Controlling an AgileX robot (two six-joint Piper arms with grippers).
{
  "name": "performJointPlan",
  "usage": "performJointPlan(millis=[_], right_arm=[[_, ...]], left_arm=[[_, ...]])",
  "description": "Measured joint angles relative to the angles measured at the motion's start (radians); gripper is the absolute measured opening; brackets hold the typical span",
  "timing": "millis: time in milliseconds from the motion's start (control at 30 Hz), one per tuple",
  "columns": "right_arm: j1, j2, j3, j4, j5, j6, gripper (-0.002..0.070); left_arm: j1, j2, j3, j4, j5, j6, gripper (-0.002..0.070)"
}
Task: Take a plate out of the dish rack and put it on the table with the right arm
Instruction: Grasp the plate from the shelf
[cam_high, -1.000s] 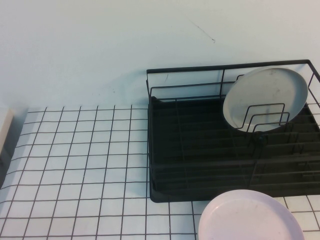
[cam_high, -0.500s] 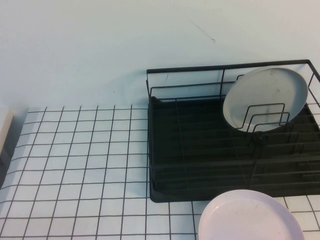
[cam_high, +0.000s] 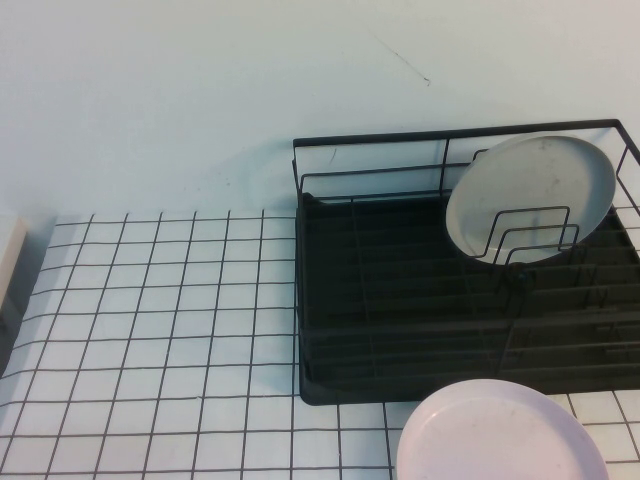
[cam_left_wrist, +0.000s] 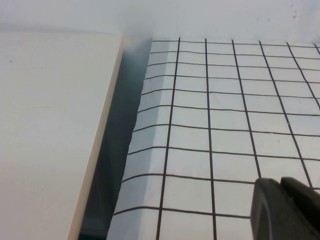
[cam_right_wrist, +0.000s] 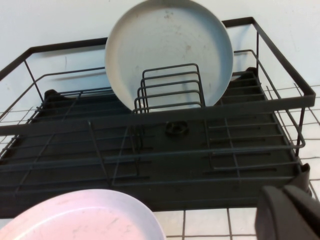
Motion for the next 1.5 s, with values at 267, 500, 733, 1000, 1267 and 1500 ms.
performJointPlan(millis=[267, 500, 733, 1000, 1267, 1500], right_arm=[[0.0, 0.0, 0.0, 0.28, 0.019, 0.06, -0.0002], [0.0, 0.0, 0.0, 0.547, 0.03, 0.064, -0.0002], [0.0, 0.0, 0.0, 0.556, 0.07, -0.057, -0.0002], [0.0, 0.204, -0.256, 0.451, 0.341, -0.11, -0.0002], [0.0, 0.699, -0.792, 0.008, 0.73, -0.311, 0.002], [0.004, 1.06, -1.122, -0.126, 0.852, -0.544, 0.0293]], left_arm=[[0.0, 0.0, 0.0, 0.0, 0.0, 0.0, -0.0003], [0.0, 0.0, 0.0, 0.0, 0.0, 0.0, -0.0003], [0.0, 0.0, 0.0, 0.0, 0.0, 0.0, -0.0003], [0.0, 0.0, 0.0, 0.0, 0.0, 0.0, -0.0003], [0.0, 0.0, 0.0, 0.0, 0.0, 0.0, -0.0003], [0.0, 0.0, 0.0, 0.0, 0.0, 0.0, -0.0003]])
